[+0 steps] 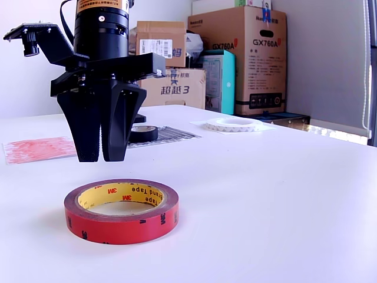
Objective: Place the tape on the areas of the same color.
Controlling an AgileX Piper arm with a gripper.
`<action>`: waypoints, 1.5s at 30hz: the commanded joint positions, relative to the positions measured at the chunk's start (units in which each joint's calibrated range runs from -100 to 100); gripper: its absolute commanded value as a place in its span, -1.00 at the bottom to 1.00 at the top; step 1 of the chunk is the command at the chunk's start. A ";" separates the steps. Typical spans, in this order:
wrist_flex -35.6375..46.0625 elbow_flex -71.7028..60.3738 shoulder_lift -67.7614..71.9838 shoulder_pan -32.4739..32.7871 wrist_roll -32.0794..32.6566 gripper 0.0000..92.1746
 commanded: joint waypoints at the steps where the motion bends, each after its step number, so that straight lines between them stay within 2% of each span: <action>1: -0.05 -0.35 1.05 -0.42 1.27 -0.02; 26: -0.05 -0.44 3.48 -1.06 1.35 -0.04; 28: -0.05 -0.44 3.48 -1.06 1.19 -0.20; 32: -0.05 -0.44 3.67 -1.13 1.19 -1.00; 34: -0.05 -0.44 3.95 -1.13 0.94 -0.95; 35: -0.05 -0.44 3.95 -1.13 0.28 -1.00; 45: 0.72 1.02 -0.17 -1.29 -5.20 -1.00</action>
